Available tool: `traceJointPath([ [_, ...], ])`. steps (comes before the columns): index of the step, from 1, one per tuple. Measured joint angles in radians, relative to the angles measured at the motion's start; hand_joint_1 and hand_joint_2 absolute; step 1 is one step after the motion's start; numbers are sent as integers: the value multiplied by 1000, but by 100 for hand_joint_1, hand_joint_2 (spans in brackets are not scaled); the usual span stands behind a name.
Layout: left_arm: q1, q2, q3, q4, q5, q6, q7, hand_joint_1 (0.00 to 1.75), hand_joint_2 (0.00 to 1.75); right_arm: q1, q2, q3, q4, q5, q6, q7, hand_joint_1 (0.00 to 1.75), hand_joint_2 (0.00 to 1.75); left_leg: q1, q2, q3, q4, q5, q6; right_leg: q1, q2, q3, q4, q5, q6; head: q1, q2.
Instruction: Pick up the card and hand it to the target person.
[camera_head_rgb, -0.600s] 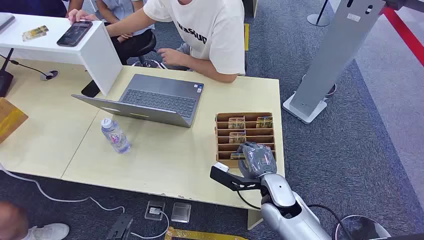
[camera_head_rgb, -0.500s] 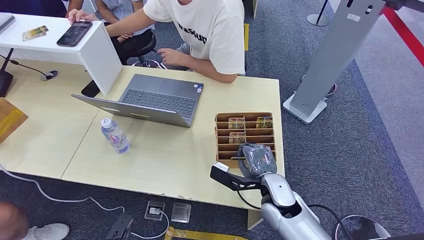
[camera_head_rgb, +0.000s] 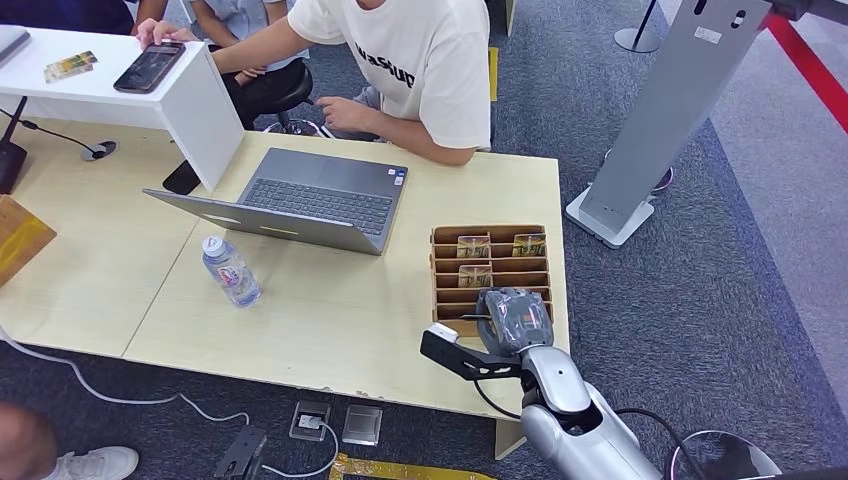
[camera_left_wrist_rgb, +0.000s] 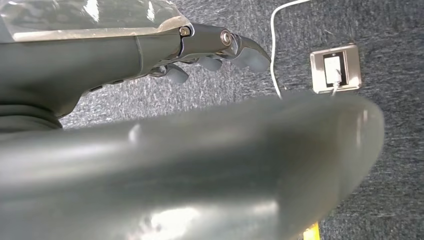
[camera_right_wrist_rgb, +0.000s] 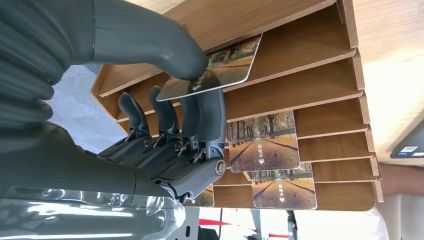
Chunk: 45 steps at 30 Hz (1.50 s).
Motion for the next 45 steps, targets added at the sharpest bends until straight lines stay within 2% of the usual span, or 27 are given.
traceJointPath([
  [11, -2, 6, -21, 0, -1, 0, -36, 0, 175, -1, 0, -2, 2, -32, -1, -10, 147, 175, 0, 0, 0, 0, 0, 0, 0, 0, 0, 0, 0, 0, 0, 0],
  [16, -3, 10, -27, 0, 14, 0, -26, 0, 175, -22, -11, -10, -22, -178, 74, -22, 147, 175, 0, 0, 0, 0, 0, 0, 0, 0, 0, 0, 0, 0, 0, 0],
  [20, -2, 15, -36, 0, 28, 0, -25, 0, 175, -46, -44, -21, -90, -318, 150, -11, 147, 175, 0, 0, 0, 0, 0, 0, 0, 0, 0, 0, 0, 0, 0, 0],
  [25, 2, 19, -38, 0, 43, 0, -30, 0, 175, -78, -88, -41, -206, -368, 163, 9, 147, 175, 0, 0, 0, 0, 0, 0, 0, 0, 0, 0, 0, 0, 0, 0],
  [34, 7, 19, -39, 0, 54, 0, -36, 0, 175, -112, -119, -60, -346, -341, 119, 8, 147, 175, 0, 1, 0, 0, 0, 0, 0, 0, 0, 0, 0, 0, 0, 0],
  [39, 2, 18, -48, 0, 54, 0, -35, 0, 175, -127, -102, -55, -340, -266, 18, -59, 147, 175, 0, 0, 0, 0, 0, 0, 0, 0, 0, 0, 0, 0, 0, 0],
  [45, -9, 15, -66, 0, 55, 0, -26, 0, 175, -147, -50, -52, -245, -237, -117, -168, 147, 175, 0, 0, 0, 0, 0, 0, 0, 0, 0, 0, 0, 0, 0, 0],
])
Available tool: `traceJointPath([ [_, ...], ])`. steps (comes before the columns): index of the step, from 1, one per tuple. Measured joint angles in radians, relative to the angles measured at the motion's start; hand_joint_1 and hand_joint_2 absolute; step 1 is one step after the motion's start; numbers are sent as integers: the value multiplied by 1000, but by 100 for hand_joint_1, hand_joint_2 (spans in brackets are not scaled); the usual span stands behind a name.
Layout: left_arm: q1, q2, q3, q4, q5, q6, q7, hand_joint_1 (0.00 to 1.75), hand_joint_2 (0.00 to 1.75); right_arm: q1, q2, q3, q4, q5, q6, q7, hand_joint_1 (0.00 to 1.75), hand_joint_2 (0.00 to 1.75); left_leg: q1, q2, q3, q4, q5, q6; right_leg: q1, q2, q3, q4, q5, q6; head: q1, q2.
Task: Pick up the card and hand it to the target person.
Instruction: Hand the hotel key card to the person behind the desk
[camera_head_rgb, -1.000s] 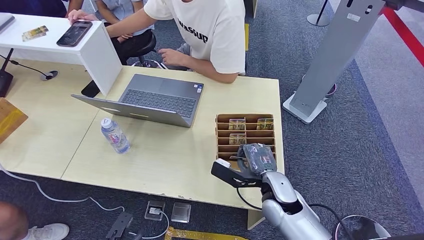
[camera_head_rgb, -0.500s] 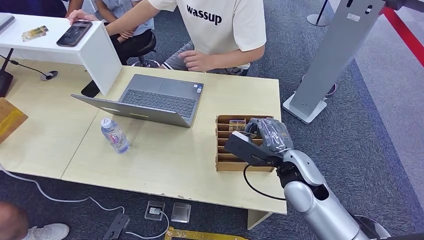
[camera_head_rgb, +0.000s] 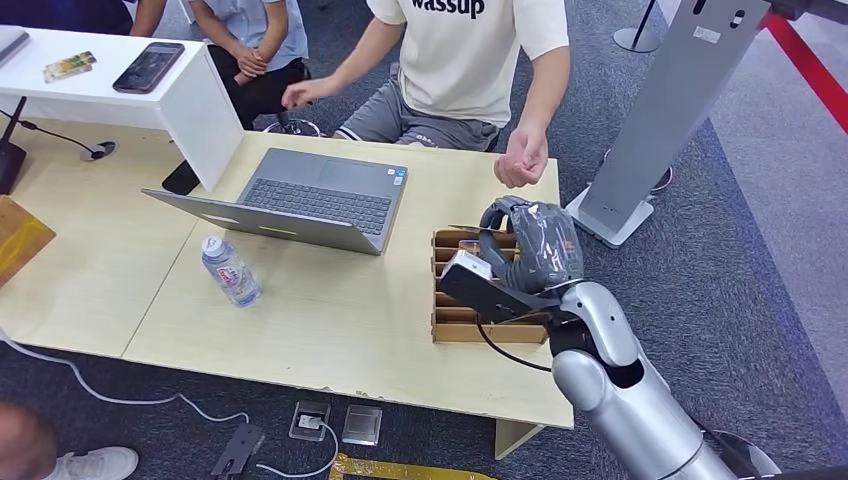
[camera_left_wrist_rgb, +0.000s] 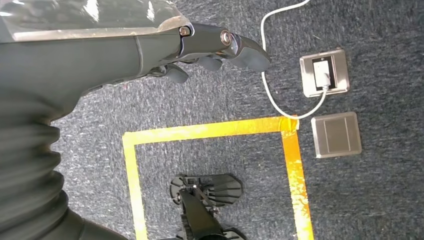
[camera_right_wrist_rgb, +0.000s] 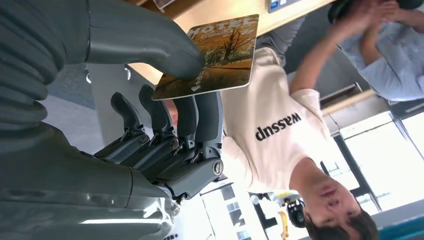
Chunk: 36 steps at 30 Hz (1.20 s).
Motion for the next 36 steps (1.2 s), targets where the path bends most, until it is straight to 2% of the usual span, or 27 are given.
traceJointPath([
  [5, -7, -4, -17, 0, 2, 0, 1, 0, 175, -25, 48, -2, 123, -37, -160, -119, 147, 175, 0, 0, 0, 0, 0, 0, 0, 0, 0, 0, 0, 0, 0, 0],
  [9, -9, -7, -28, 0, 10, 0, 0, 0, 175, -37, 82, -3, 211, -49, -235, -160, 147, 175, 0, 0, 0, 0, 0, 0, 0, 0, 0, 0, 0, 0, 0, 0],
  [22, -6, -7, -46, 0, 28, 0, -9, 0, 175, -49, 133, -2, 363, -6, -305, -156, 147, 175, 0, 0, 0, 0, 0, 0, 0, 0, 0, 0, 0, 0, 0, 0],
  [28, -6, -7, -55, 0, 32, 0, -10, 0, 175, -57, 138, -2, 402, 162, -427, -102, 147, 175, 0, 0, 0, 0, 0, 0, 0, 0, 0, 0, 0, 0, 0, 0],
  [31, -7, -7, -61, 0, 35, 0, -10, 0, 175, -57, 139, -8, 414, 236, -444, -90, 147, 175, 0, 0, 0, 0, 0, 0, 0, 0, 0, 0, 0, 0, 0, 0],
  [35, -6, -7, -71, 0, 36, 0, -10, 0, 175, -57, 142, -15, 428, 247, -445, -102, 0, 175, 0, 0, 0, 0, 0, 0, 0, 0, 0, 0, 0, 0, 0, 0],
  [36, -6, -7, -72, 0, 36, 0, -10, 0, 175, -57, 143, -17, 431, 241, -446, -108, 0, 175, 0, 0, 0, 0, 0, 0, 0, 0, 0, 0, 0, 0, 0, 0],
])
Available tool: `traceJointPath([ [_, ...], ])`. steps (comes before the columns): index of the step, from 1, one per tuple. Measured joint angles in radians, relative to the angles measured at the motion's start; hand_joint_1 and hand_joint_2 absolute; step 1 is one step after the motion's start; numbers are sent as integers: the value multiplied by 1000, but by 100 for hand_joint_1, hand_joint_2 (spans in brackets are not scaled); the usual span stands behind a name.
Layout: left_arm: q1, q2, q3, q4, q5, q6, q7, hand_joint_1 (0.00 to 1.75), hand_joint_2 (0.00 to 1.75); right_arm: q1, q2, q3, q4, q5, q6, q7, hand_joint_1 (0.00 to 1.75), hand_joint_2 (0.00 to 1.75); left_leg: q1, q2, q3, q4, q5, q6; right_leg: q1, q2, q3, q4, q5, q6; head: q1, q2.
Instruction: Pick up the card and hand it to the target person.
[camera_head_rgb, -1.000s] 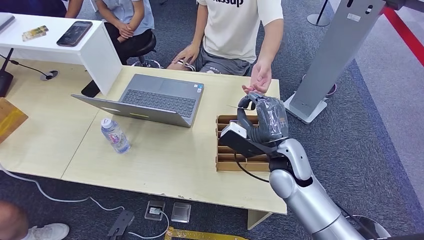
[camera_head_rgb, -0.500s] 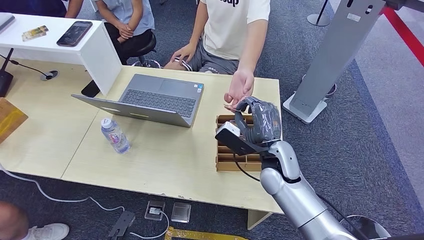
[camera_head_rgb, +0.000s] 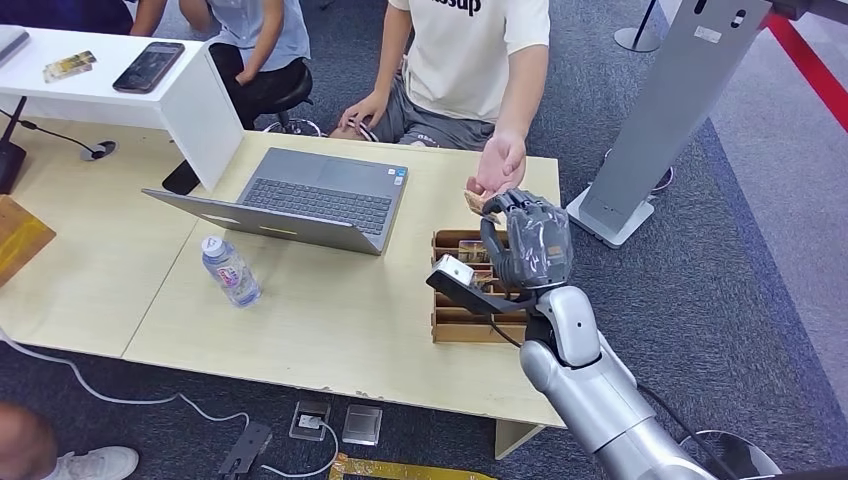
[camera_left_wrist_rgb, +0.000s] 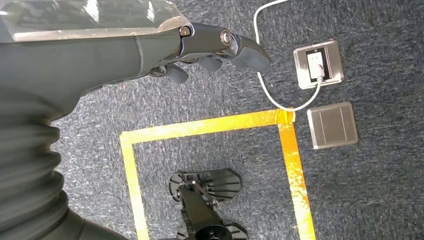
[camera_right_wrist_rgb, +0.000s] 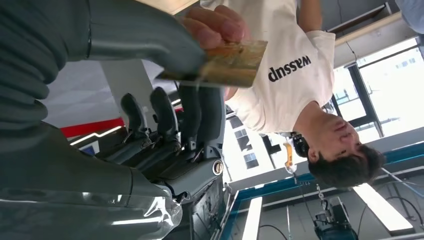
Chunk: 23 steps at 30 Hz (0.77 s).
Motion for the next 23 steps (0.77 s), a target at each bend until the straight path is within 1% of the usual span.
traceJointPath([
  [4, 1, 0, -3, 0, 11, 0, -5, 0, 0, 0, 8, -8, 16, -74, 2, -28, 0, 175, 0, 0, 0, 0, 0, 0, 0, 0, 0, 0, 0, 0, 0, 0],
  [11, 6, 0, -6, 0, 36, 0, -12, 0, 0, 0, 17, -13, 29, -270, 58, -93, 0, 175, 0, 0, 0, 0, 0, 0, 0, 0, 0, 0, 0, 0, 0, 0],
  [18, 13, 0, -7, 0, 52, 0, -24, 0, 0, 2, 10, -14, 20, -322, 86, -64, 0, 175, 0, 0, 0, 0, 0, 0, 0, 0, 0, 0, 0, 0, 0, 0],
  [20, 16, 1, -7, 0, 57, 0, -25, 0, 0, 5, 4, -16, 10, -361, 116, -60, 0, 175, 0, 0, 0, 0, 0, 0, 0, 0, 0, 0, 0, 0, 0, 0],
  [23, 19, 2, -7, 0, 63, 0, -27, 0, 0, 12, -4, -21, -11, -453, 179, -67, 0, 175, 0, 0, 0, 0, 0, 0, 0, 0, 0, 0, 0, 0, 0, 0],
])
